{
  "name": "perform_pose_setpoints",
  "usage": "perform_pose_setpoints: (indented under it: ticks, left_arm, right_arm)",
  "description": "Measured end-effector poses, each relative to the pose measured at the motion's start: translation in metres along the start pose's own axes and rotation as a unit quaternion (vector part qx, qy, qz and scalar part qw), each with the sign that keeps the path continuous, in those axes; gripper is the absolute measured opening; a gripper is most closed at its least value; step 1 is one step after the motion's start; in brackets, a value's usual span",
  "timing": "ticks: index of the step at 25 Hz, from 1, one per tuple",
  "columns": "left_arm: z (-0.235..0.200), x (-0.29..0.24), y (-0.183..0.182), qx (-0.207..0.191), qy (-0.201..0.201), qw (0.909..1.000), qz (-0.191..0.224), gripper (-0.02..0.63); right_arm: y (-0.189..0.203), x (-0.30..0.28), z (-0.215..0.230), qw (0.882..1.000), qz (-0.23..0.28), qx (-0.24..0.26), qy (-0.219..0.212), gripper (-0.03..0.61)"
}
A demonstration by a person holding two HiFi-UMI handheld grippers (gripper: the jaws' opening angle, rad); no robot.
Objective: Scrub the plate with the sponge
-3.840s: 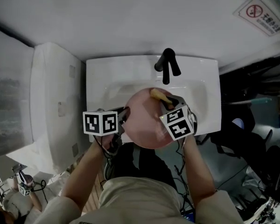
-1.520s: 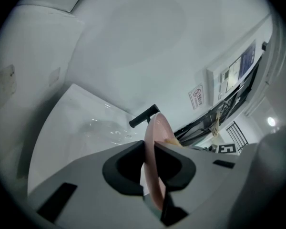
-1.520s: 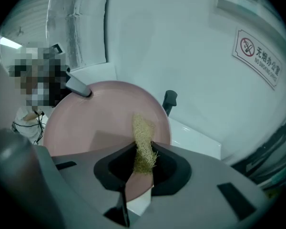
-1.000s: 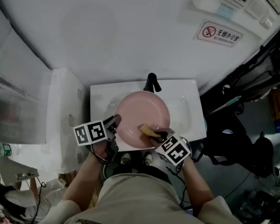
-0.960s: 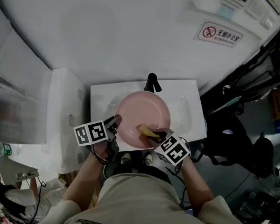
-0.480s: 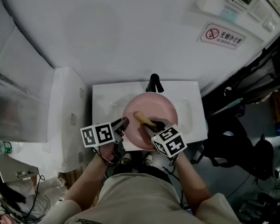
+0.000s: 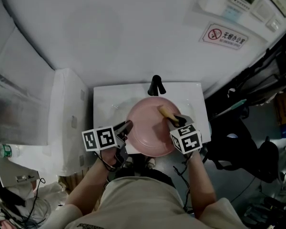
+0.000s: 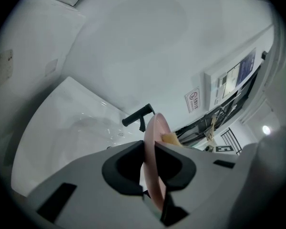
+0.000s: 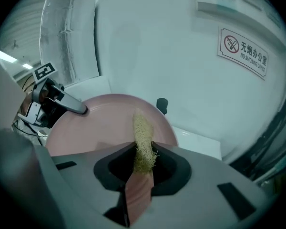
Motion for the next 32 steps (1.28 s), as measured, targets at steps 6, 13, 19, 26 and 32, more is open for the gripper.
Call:
perform_pose_setpoints:
  ticks: [6,13,19,26,32]
  left_arm:
    - [-0.001,0.002,0.001,0.001,-0.01,0.9999,0.006,0.054]
    - [-0.008,0.009,-0.006,0.004,-0.03,0.9993,0.024,0.058]
    - [-0.001,0.004,0.004,0.001,-0.033,0.9994,0.014,0.061]
    - [0.008,-0.002,0.009,0.0,-0.017,0.9998,0.004,0.06]
    - [0.017,-0.005,0.011,0.007,0.01,0.9999,-0.005,0.057]
  right_arm:
    - [0.017,0.015,-0.011,0.997,-0.054,0.048,0.014,0.075]
    - [0.035,0.016,-0.039,0.991,-0.083,0.041,-0.094,0.076]
    - [0.025,0.005,-0.058,0.987,-0.059,0.025,-0.147,0.077]
    - [0.002,0.002,-0.051,0.993,-0.01,0.004,-0.114,0.077]
    - [-0.015,0.009,-0.026,0.998,0.039,-0.025,-0.05,0.077]
Point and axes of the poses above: the fingertips, and each gripper's own axes: x backward along the fingers, z to its right, y out of its underside, the point moved 10 cm from there along x, backward along the fingers
